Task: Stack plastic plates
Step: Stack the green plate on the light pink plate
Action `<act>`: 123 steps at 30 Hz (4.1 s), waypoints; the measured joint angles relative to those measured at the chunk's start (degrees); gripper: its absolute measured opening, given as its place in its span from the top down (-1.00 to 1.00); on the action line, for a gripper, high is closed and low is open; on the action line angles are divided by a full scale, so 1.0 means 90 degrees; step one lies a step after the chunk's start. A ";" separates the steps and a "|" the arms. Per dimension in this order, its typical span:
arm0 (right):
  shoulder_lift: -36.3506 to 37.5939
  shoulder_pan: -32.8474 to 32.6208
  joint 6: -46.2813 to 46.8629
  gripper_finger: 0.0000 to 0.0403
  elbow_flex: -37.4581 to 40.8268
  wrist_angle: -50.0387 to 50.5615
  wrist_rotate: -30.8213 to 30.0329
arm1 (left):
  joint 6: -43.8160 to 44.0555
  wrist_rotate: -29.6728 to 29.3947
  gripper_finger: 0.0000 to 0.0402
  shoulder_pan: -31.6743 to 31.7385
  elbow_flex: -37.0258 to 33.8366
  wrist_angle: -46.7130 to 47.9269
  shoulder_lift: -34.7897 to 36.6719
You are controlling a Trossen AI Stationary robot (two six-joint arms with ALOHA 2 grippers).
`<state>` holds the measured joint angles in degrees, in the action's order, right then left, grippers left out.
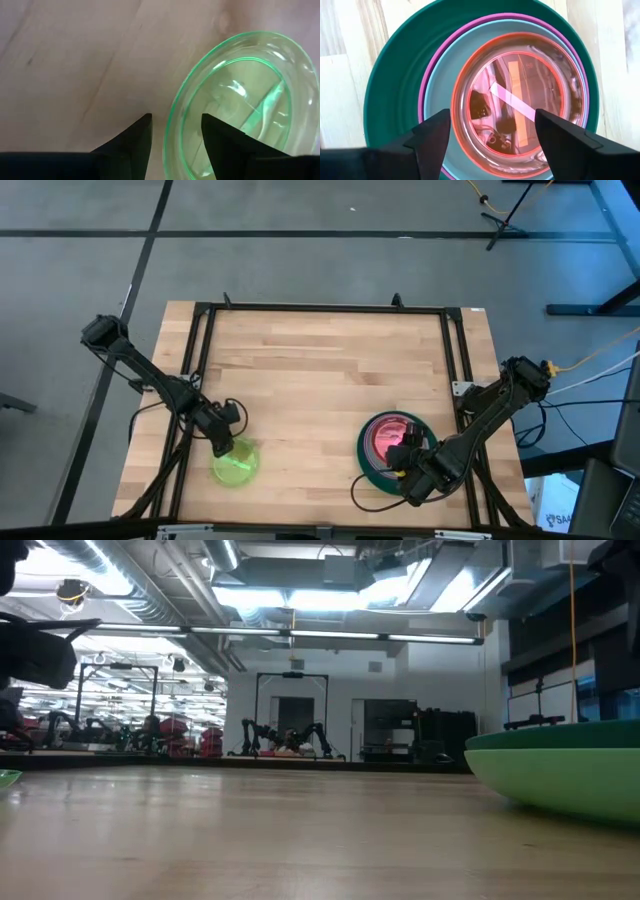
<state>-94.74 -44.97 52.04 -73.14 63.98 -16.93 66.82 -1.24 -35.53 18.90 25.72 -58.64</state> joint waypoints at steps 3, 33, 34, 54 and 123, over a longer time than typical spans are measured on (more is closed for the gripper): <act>0.0000 0.0000 -0.0019 -0.39 0.0000 -0.0001 -0.0019 | -0.0040 0.0035 0.18 0.0000 -0.0007 -0.0088 -0.0013; 0.0000 0.0000 -0.2145 -0.39 -0.0002 -0.1911 -0.1271 | -0.2497 -0.1685 0.98 0.0419 -0.0027 -0.2908 -0.0033; 0.0000 0.0000 -0.2535 -0.39 -0.0002 -0.2270 -0.1356 | -0.2639 -0.1690 0.99 0.0510 -0.0027 -0.3134 -0.0033; -0.1184 0.0799 -1.0890 -0.39 -0.0005 -0.6685 -0.2009 | -0.3508 -0.0495 0.99 0.1282 -0.0019 -0.6493 -0.1474; -0.0414 -0.0241 -0.6066 0.88 -0.0002 -0.3005 -0.3460 | -0.4228 -0.3033 0.49 0.1252 0.0831 -0.4094 -0.0601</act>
<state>-98.47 -47.14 -2.56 -73.17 36.94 -48.07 28.77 -28.54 -24.26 26.37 -11.13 -64.05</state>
